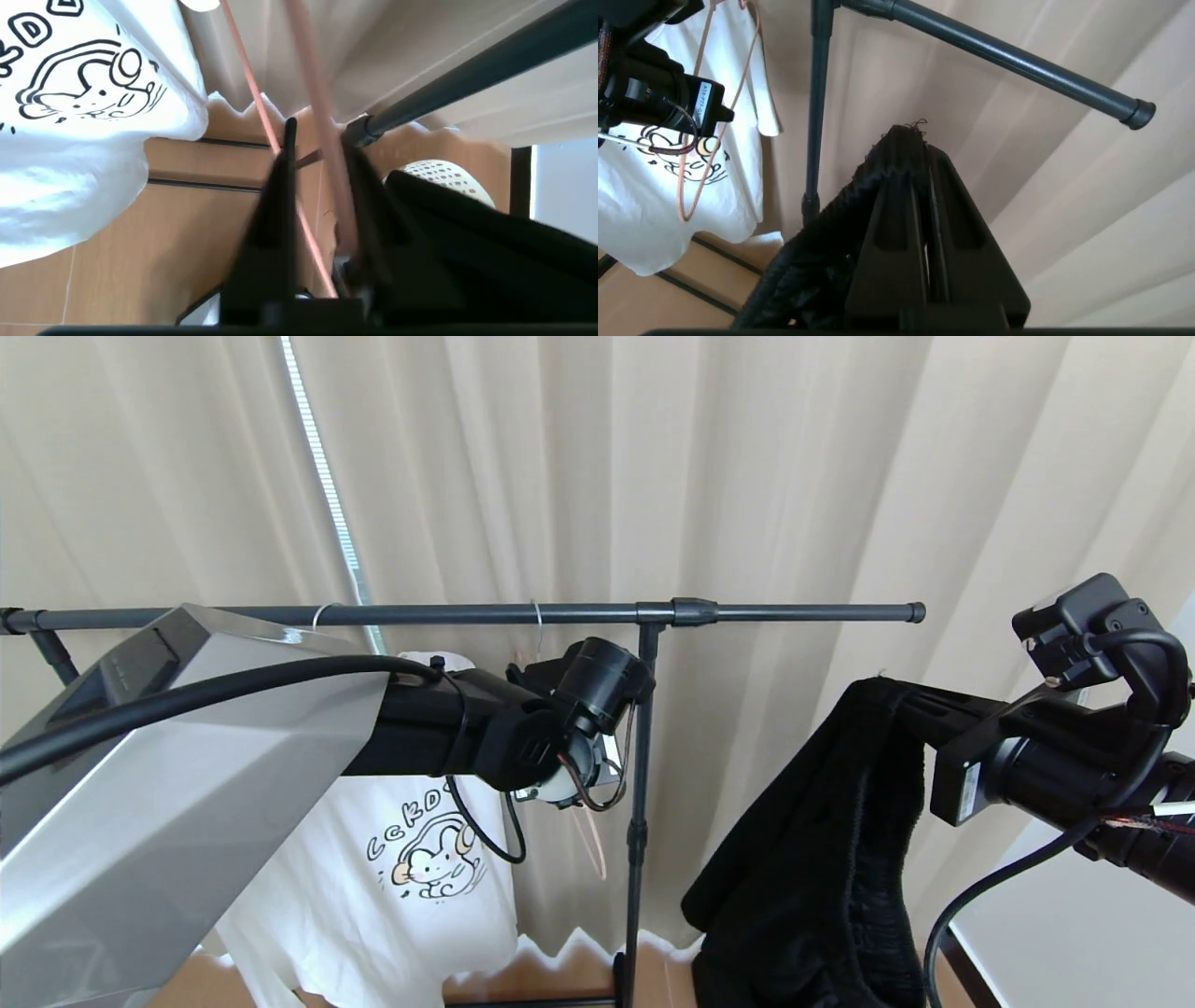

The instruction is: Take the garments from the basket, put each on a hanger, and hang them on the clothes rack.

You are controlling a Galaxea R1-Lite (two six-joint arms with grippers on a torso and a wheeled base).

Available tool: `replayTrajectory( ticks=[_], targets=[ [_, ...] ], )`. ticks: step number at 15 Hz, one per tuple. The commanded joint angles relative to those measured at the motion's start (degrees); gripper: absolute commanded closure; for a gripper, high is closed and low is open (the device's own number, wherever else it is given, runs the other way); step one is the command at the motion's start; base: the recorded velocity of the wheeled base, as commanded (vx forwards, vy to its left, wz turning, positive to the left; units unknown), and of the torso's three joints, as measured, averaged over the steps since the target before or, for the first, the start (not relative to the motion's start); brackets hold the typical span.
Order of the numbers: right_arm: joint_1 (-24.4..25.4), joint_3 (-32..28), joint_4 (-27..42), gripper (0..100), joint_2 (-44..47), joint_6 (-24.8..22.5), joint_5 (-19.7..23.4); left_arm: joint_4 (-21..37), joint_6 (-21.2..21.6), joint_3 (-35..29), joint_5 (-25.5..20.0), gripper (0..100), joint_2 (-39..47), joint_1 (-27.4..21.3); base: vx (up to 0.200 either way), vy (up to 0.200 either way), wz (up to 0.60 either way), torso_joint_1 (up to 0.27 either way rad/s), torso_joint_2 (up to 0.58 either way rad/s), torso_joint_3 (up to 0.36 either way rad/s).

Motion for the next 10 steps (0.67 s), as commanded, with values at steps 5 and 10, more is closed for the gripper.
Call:
replayTrajectory(
  ticks=[5, 10],
  targets=[
    [0.03, 0.16, 0.04, 100, -0.53, -0.06, 0.01, 0.06, 0.64, 2.32, 0.08, 100, -3.94, -0.30, 0.000, 0.000, 0.00, 0.000, 0.00, 0.000],
    [0.03, 0.24, 0.04, 100, -0.44, -0.06, 0.01, -0.12, 1.60, 10.14, 0.34, 100, -12.29, -2.76, 0.000, 0.000, 0.00, 0.000, 0.00, 0.000]
  ],
)
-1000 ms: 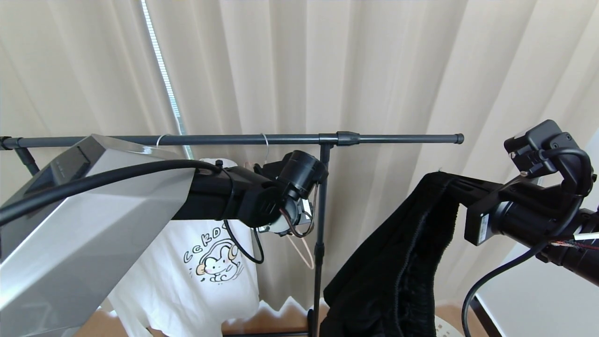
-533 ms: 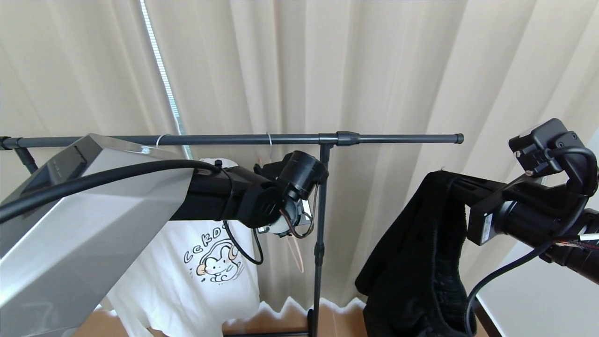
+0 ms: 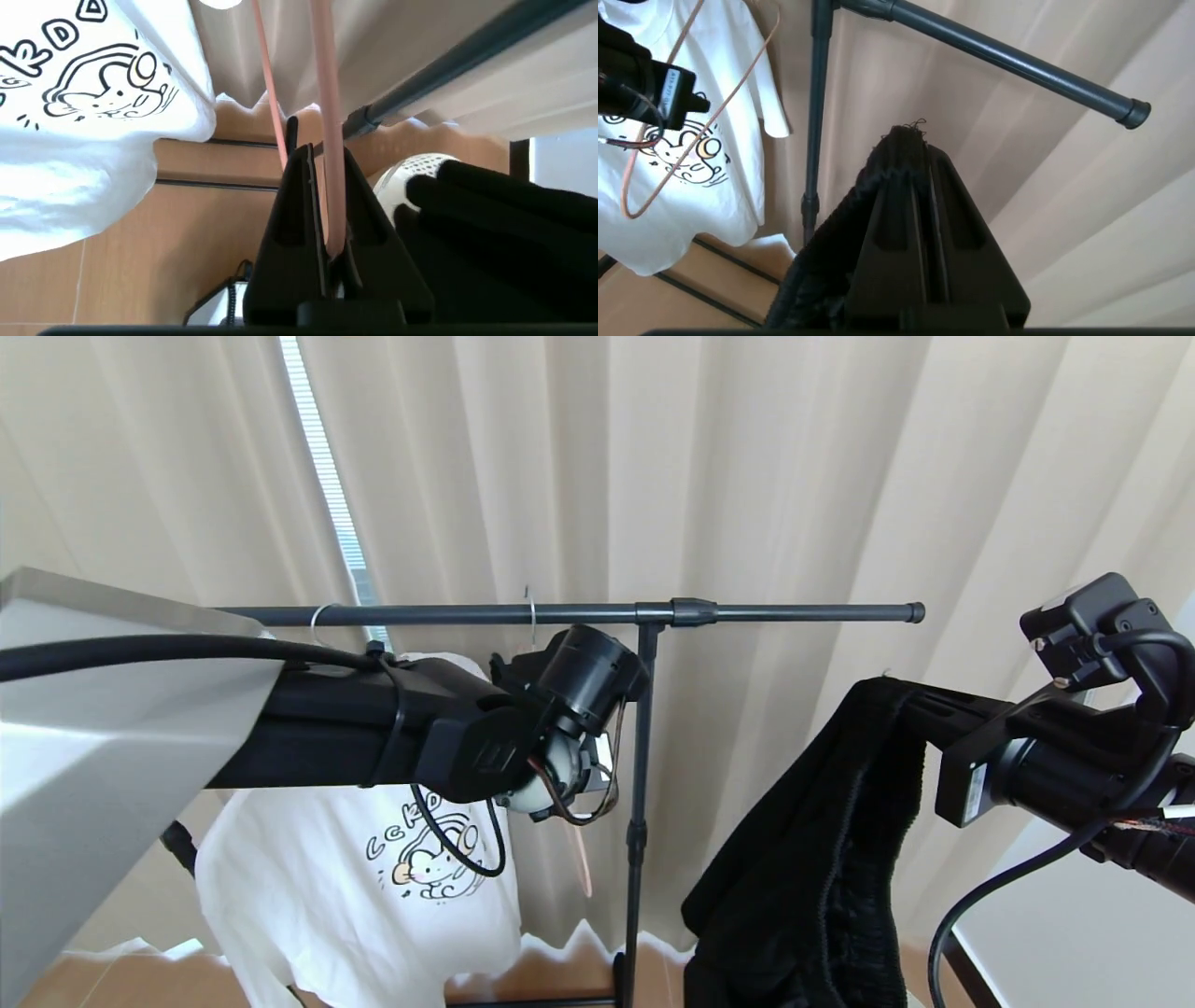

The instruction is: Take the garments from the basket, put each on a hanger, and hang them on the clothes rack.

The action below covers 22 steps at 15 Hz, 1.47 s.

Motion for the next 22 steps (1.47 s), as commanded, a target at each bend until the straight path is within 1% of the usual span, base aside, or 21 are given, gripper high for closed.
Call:
replayTrajectory(
  ticks=[1, 5, 8, 10, 12, 13, 14, 15, 17, 19, 21, 22],
  targets=[
    [0.03, 0.01, -0.03, 100, 0.09, -0.04, 0.01, -0.36, 0.83, 4.76, 0.01, 100, -6.40, -1.27, 0.000, 0.000, 0.00, 0.000, 0.00, 0.000],
    [0.03, 0.19, -0.03, 100, 0.27, -0.04, 0.01, -0.53, 2.06, 10.39, 0.01, 100, -11.59, -3.47, 0.000, 0.000, 0.00, 0.000, 0.00, 0.000],
    [1.70, 0.36, -0.03, 100, 0.09, -0.04, -0.08, -0.71, 4.70, 18.74, -0.08, 100, -17.74, -5.58, 0.000, 0.000, 0.00, 0.000, 0.00, 0.000],
    [2.22, 0.63, -0.03, 100, 0.09, -0.04, -0.16, -0.71, 5.14, 23.04, -0.16, 100, -22.31, -6.28, 0.000, 0.000, 0.00, 0.000, 0.00, 0.000],
    [2.93, 0.63, -0.03, 100, 0.09, -0.04, -1.22, -0.71, 5.58, 27.88, -0.08, 100, -26.97, -6.46, 0.000, 0.000, 0.00, 0.000, 0.00, 0.000],
    [2.93, 0.63, -0.03, 100, 0.09, -0.04, -1.22, -0.71, 5.58, 27.88, -0.08, 100, -26.97, -6.46, 0.000, 0.000, 0.00, 0.000, 0.00, 0.000],
    [3.54, 0.80, -0.03, 100, 0.09, -0.04, -1.57, -0.80, 7.86, 33.85, -0.52, 100, -32.86, -6.90, 0.000, 0.000, 0.00, 0.000, 0.00, 0.000],
    [3.54, 0.80, -0.03, 100, 0.09, -0.04, -1.66, -1.68, 8.83, 36.67, -0.60, 100, -35.05, -7.78, 0.000, 0.000, 0.00, 0.000, 0.00, 0.000],
    [3.54, 0.89, -0.03, 100, 0.18, -0.04, -1.66, -5.45, 11.46, 42.29, -0.60, 100, -37.95, -8.39, 0.000, 0.000, 0.00, 0.000, 0.00, 0.000],
    [3.63, 0.98, -0.03, 100, 0.27, -0.04, -1.66, -12.22, 13.75, 47.21, -0.87, 100, -38.92, -7.95, 0.000, 0.000, 0.00, 0.000, 0.00, 0.000],
    [4.07, 1.07, -0.03, 100, 0.36, -0.04, -1.83, -18.37, 16.04, 50.91, -2.18, 100, -39.01, -7.08, 0.000, 0.000, 0.00, 0.000, 0.00, 0.000],
    [4.07, 1.15, -0.03, 100, 0.36, -0.04, -2.01, -22.42, 17.09, 53.28, -3.15, 100, -39.10, -6.81, 0.000, 0.000, 0.00, 0.000, 0.00, 0.000]
  ],
)
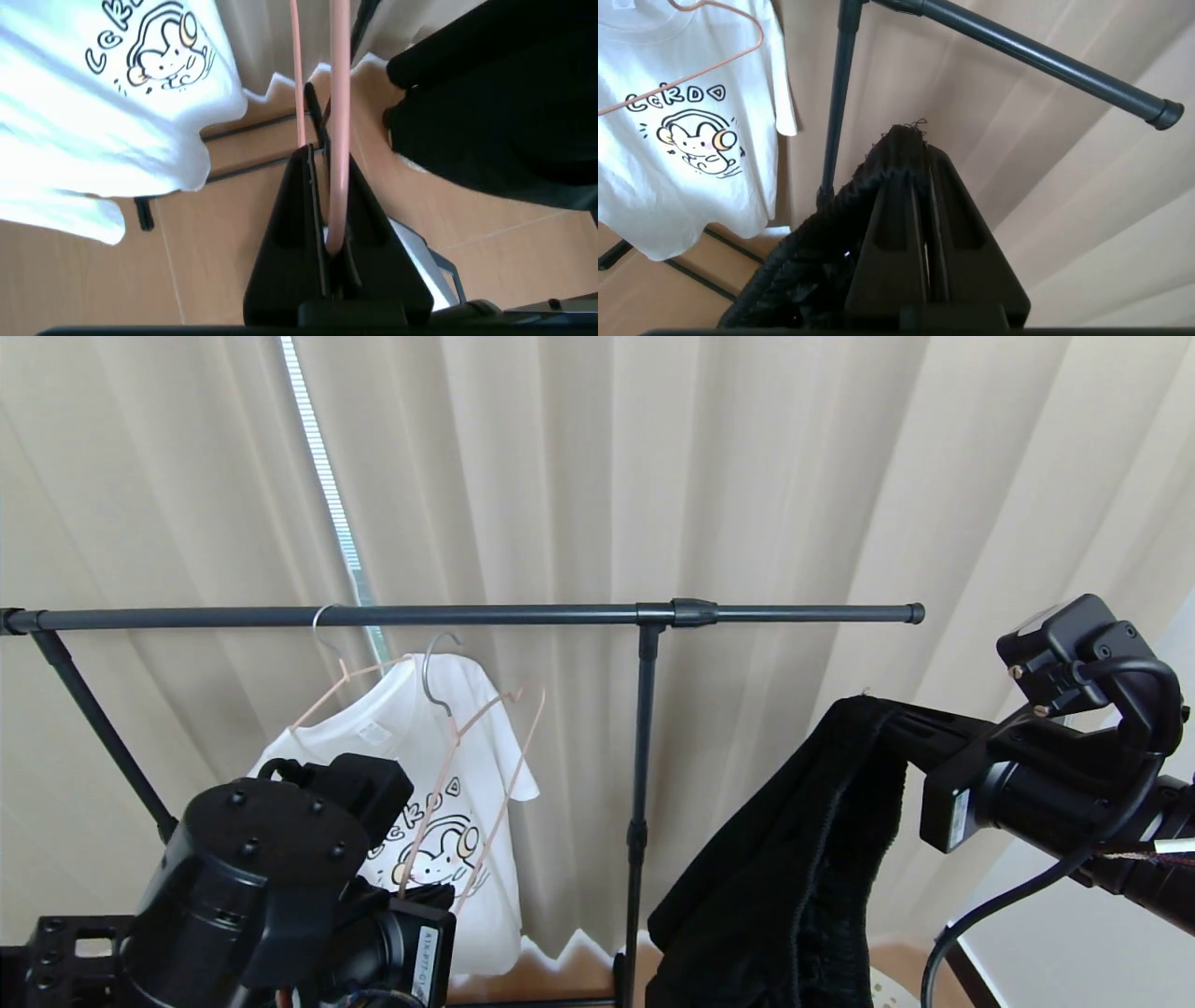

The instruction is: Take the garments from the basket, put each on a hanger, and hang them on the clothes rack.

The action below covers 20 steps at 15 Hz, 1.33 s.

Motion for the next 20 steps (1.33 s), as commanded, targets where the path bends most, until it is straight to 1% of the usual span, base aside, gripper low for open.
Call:
replayTrajectory(
  ticks=[1, 3, 5, 7, 8, 10, 11, 12, 14, 15, 16, 18, 19, 20],
  targets=[
    [0.11, 0.19, -0.03, 100, 0.16, -0.04, -0.03, -3.18, 1.57, 4.34, -0.63, 100, -1.03, 0.47, 0.000, 0.000, 0.00, 0.000, 0.00, 0.000],
    [0.11, 0.19, -0.03, 100, 0.07, -0.04, -0.03, -3.88, 2.98, 5.57, -1.07, 100, -1.56, 0.38, 0.000, 0.000, 0.00, 0.000, 0.00, 0.000],
    [0.11, 0.19, -0.03, 100, 0.16, -0.04, -0.03, -3.97, 4.04, 5.57, -5.12, 100, -3.05, 0.47, 0.000, 0.000, 0.00, 0.000, 0.00, 0.000],
    [0.11, 0.19, -0.03, 100, 0.16, -0.04, -0.03, -5.02, 6.32, 6.36, -9.07, 100, -4.37, 1.35, 0.000, 0.000, 0.00, 0.000, 0.00, 0.000],
    [0.11, 0.19, -0.03, 100, 0.16, -0.04, -0.03, -8.27, 8.25, 7.77, -11.53, 100, -4.72, 2.22, 0.000, 0.000, 0.00, 0.000, 0.00, 0.000],
    [0.11, 0.19, -0.03, 100, 0.16, -0.04, -0.03, -18.21, 14.23, 12.69, -16.37, 100, -4.46, 4.86, 0.000, 0.000, 0.00, 0.000, 0.00, 0.000],
    [0.11, 0.19, -0.03, 100, 0.16, -0.04, -0.03, -21.11, 16.16, 14.19, -17.86, 100, -4.19, 6.09, 0.000, 0.000, 0.00, 0.000, 0.00, 0.000],
    [0.11, 0.19, -0.03, 100, 0.25, -0.04, -0.03, -25.06, 19.59, 16.12, -21.38, 100, -3.40, 8.99, 0.000, 0.000, 0.00, 0.000, 0.00, 0.000],
    [0.11, 0.11, -0.03, 100, 0.51, -0.04, -0.03, -26.56, 22.23, 16.56, -27.35, 100, -2.79, 12.60, 0.000, 0.000, 0.00, 0.000, 0.00, 0.000],
    [0.11, 0.02, -0.03, 100, 0.51, -0.04, -0.03, -26.56, 23.20, 16.47, -30.08, 100, -2.79, 13.65, 0.000, 0.000, 0.00, 0.000, 0.00, 0.000],
    [0.02, -0.07, -0.03, 100, 0.60, -0.04, -0.03, -26.56, 25.31, 16.47, -32.19, 100, -2.79, 14.97, 0.000, 0.000, 0.00, 0.000, 0.00, 0.000],
    [0.02, -0.42, -0.03, 100, 0.60, -0.04, -0.12, -26.56, 27.94, 16.91, -33.68, 100, -3.05, 16.20, 0.000, 0.000, 0.00, 0.000, 0.00, 0.000],
    [0.02, -0.42, -0.03, 100, 1.39, -0.04, -0.21, -26.64, 29.44, 17.97, -35.70, 100, -3.84, 16.46, 0.000, 0.000, 0.00, 0.000, 0.00, 0.000],
    [0.02, -0.51, -0.03, 100, 2.09, -0.12, -1.44, -26.64, 31.46, 18.76, -36.76, 100, -4.90, 16.46, 0.000, 0.000, 0.00, 0.000, 0.00, 0.000]
  ],
)
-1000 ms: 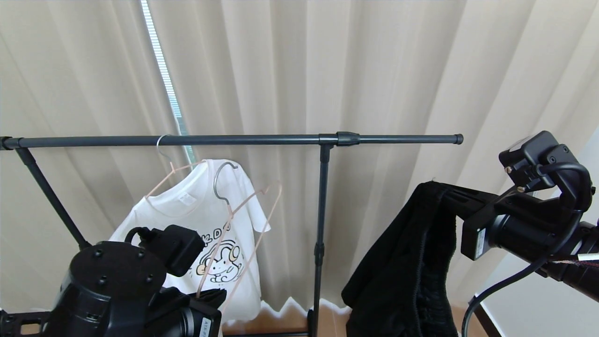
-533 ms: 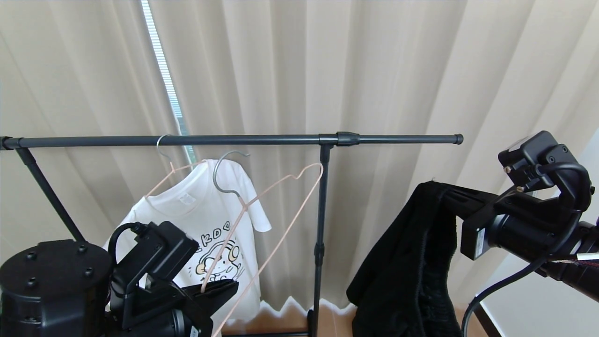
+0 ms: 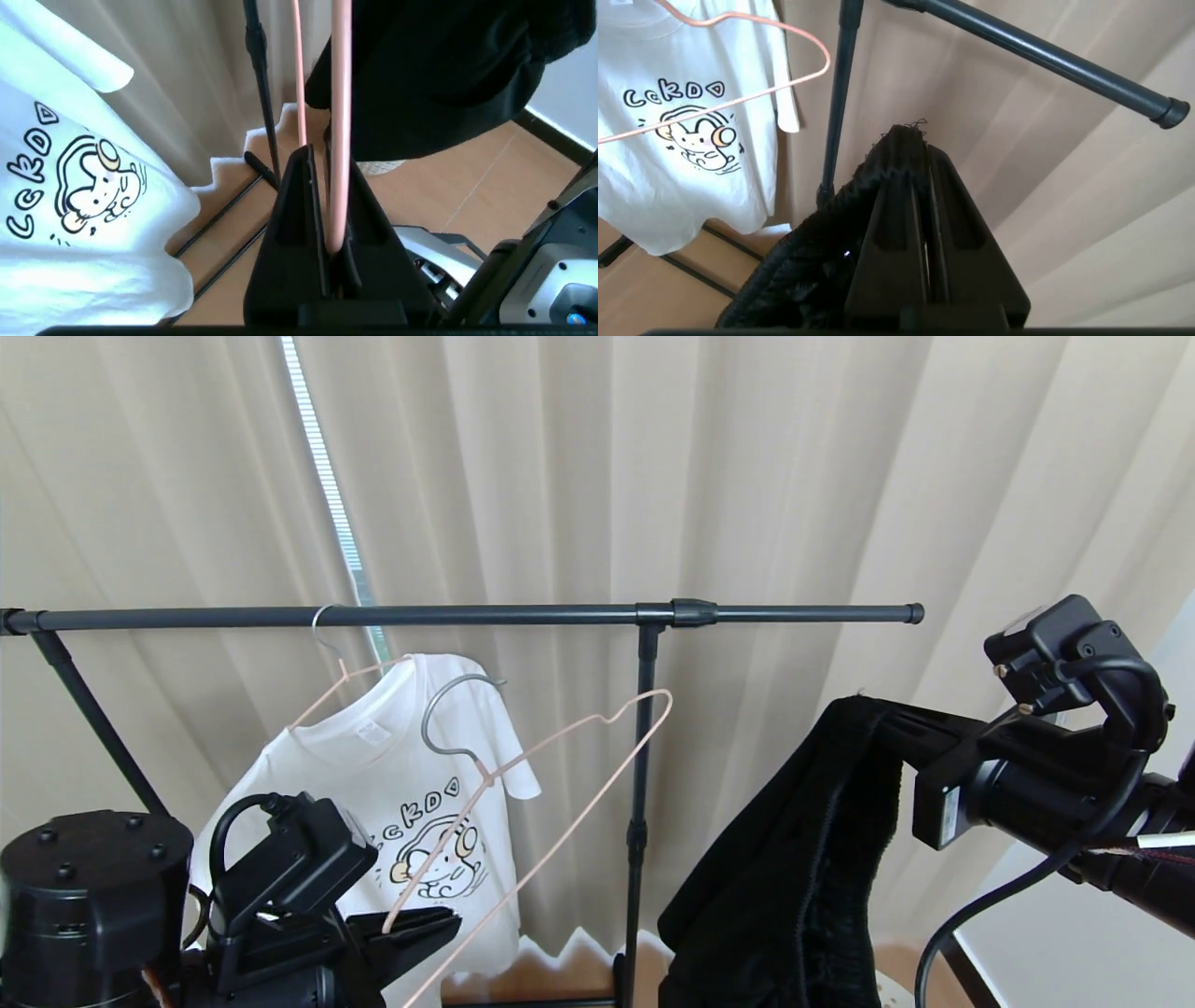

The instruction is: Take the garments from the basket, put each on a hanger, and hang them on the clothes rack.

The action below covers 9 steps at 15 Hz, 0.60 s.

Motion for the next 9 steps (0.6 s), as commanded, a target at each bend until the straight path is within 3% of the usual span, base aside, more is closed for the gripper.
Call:
replayTrajectory(
  ticks=[1, 2, 3, 5, 9],
  targets=[
    [0.02, -0.26, -0.03, 100, 1.62, -0.08, -1.62, -0.05, 1.64, 1.48, -0.54, 100, -1.45, 0.25, 0.000, 0.000, 0.00, 0.000, 0.00, 0.000],
    [0.11, -0.79, -0.12, 100, 2.94, -0.69, -4.34, -0.05, 3.22, 2.27, -0.63, 100, -2.41, 0.25, 0.000, 0.000, 0.00, 0.000, 0.00, 0.000],
    [0.19, -1.31, -0.73, 100, 5.23, -2.98, -11.64, -0.05, 4.10, 3.41, -1.86, 100, -3.99, 0.07, 0.000, 0.000, 0.00, 0.000, 0.00, 0.000],
    [3.01, -1.93, -2.05, 100, 7.34, -3.50, -19.46, 0.04, 4.01, 3.85, -5.99, 100, -5.58, -0.01, 0.000, 0.000, 0.00, 0.000, 0.00, 0.000],
    [4.33, -3.69, -6.01, 100, 12.35, -3.50, -30.10, 0.04, 3.93, 4.64, -9.07, 100, -5.23, -0.28, 0.000, 0.000, 0.00, 0.000, 0.00, 0.000]
  ],
)
